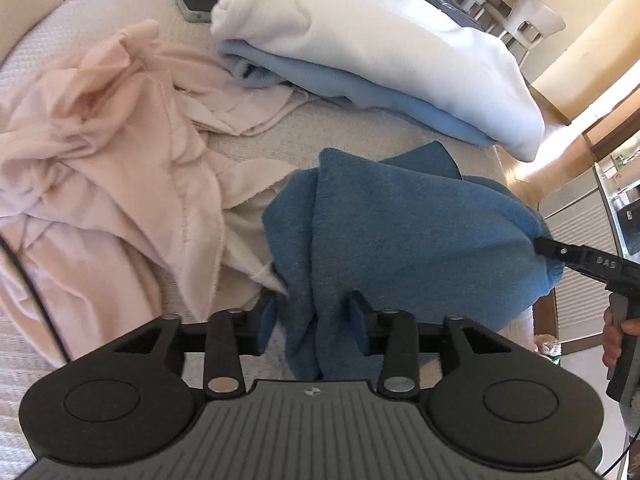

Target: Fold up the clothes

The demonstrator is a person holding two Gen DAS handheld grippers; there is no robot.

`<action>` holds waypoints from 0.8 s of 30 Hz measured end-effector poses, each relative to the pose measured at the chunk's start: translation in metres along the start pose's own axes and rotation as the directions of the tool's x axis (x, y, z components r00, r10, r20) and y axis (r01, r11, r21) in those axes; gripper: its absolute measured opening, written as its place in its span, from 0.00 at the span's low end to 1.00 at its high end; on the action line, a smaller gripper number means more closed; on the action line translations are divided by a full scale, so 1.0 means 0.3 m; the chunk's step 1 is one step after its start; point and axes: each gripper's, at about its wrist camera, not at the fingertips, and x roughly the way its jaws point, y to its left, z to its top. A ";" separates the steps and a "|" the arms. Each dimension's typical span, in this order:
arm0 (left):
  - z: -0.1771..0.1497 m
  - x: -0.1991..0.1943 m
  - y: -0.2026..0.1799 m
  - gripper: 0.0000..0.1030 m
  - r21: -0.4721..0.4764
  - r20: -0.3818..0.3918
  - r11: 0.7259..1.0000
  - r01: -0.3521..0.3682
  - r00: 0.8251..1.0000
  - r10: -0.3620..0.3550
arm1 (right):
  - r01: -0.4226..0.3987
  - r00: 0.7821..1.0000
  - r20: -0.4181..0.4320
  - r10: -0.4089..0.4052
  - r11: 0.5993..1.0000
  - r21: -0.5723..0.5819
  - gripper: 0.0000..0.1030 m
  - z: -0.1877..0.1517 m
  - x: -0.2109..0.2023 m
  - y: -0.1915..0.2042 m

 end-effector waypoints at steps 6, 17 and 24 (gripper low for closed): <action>0.000 0.034 0.022 0.52 -0.047 -0.019 0.998 0.043 0.999 -0.044 | -0.108 0.994 -0.027 0.110 0.993 0.056 0.62 0.024 0.011 -0.067; -0.001 0.059 -0.032 0.28 0.002 -0.029 0.999 0.038 0.999 -0.038 | -0.097 0.992 -0.078 0.102 0.993 0.059 0.47 -0.015 0.092 -0.041; 0.034 -0.087 -0.075 0.12 0.002 0.056 0.991 0.134 0.989 -0.134 | -0.057 0.995 -0.079 0.053 0.997 -0.050 0.21 -0.029 -0.012 0.037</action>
